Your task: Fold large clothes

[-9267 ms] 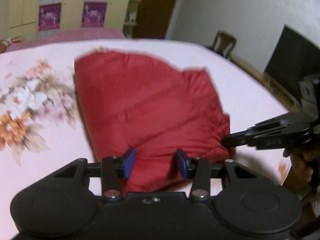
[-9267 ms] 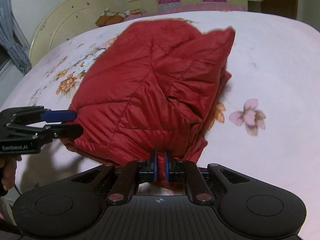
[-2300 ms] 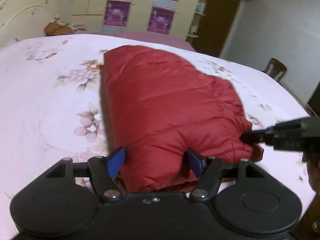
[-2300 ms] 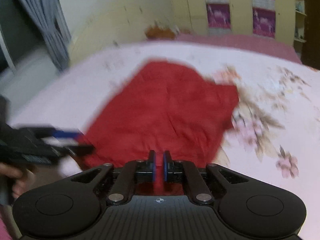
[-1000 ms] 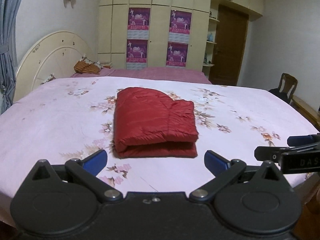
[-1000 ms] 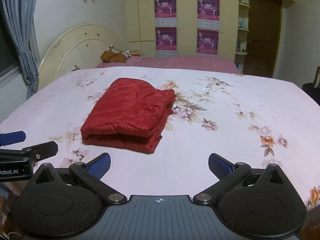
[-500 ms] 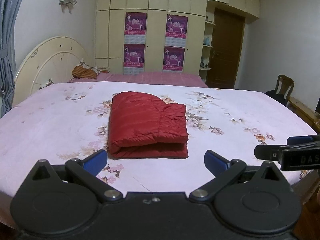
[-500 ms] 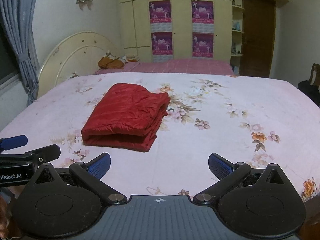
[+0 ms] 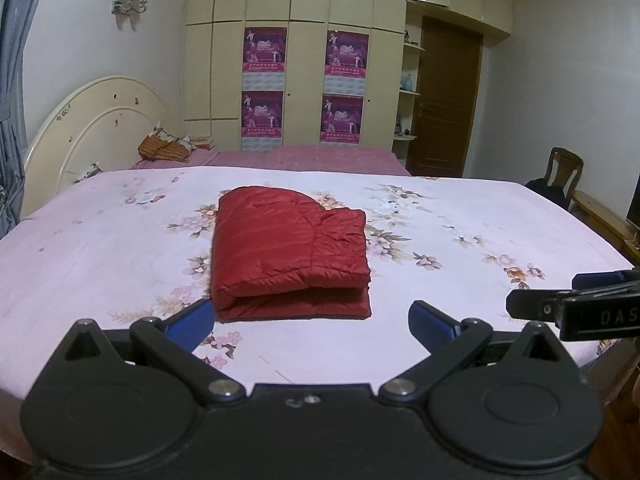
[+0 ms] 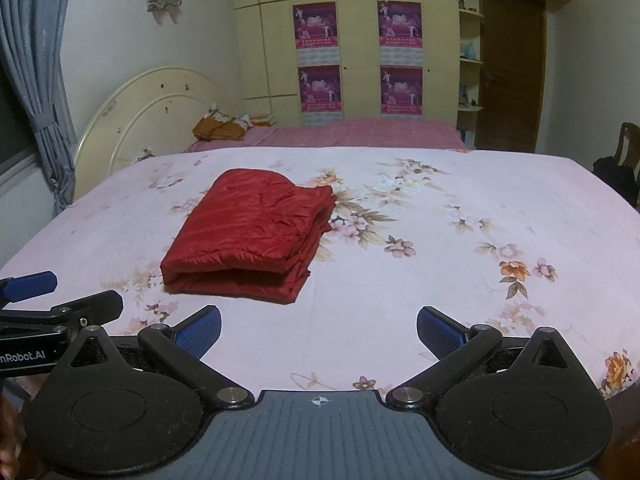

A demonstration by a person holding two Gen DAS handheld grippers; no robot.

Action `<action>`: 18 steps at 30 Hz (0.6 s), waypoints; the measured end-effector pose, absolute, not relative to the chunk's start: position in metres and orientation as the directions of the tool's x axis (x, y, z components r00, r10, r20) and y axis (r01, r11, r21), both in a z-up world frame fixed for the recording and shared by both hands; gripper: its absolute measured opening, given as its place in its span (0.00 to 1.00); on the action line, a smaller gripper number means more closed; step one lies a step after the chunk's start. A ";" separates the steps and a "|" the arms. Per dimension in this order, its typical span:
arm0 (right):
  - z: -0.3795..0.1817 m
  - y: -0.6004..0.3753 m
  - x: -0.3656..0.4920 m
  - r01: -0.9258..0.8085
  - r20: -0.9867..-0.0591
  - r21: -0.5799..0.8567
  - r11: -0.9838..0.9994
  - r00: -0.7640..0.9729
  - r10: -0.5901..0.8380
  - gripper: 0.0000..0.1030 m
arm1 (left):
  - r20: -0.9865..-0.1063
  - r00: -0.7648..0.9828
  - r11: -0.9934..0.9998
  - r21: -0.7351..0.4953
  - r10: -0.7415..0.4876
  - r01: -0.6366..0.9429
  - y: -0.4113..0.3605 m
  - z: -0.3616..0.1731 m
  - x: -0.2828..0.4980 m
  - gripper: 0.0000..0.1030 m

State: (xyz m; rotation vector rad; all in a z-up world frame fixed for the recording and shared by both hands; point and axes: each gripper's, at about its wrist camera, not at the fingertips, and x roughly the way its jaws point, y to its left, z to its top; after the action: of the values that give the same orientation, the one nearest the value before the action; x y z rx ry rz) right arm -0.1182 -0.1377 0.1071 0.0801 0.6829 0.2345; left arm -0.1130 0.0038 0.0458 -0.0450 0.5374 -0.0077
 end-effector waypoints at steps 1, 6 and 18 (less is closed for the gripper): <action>0.107 -0.137 -0.119 -0.189 -0.616 0.149 0.971 0.750 0.240 1.00 | -0.511 0.859 0.999 -0.044 -0.018 -0.006 0.004 0.046 -0.113 1.00; 0.110 -0.136 -0.119 -0.197 -0.613 0.147 0.969 0.751 0.246 1.00 | -0.507 0.862 0.999 -0.045 -0.018 -0.006 0.006 0.046 -0.112 1.00; 0.111 -0.136 -0.114 -0.204 -0.610 0.146 0.968 0.752 0.251 1.00 | -0.504 0.863 0.999 -0.044 -0.015 -0.008 0.008 0.047 -0.110 1.00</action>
State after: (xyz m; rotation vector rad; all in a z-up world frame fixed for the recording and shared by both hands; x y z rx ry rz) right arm -0.1145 -0.1359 0.1110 0.0717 0.6758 0.2488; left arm -0.1103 0.0082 0.0466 -0.0450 0.5287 -0.0037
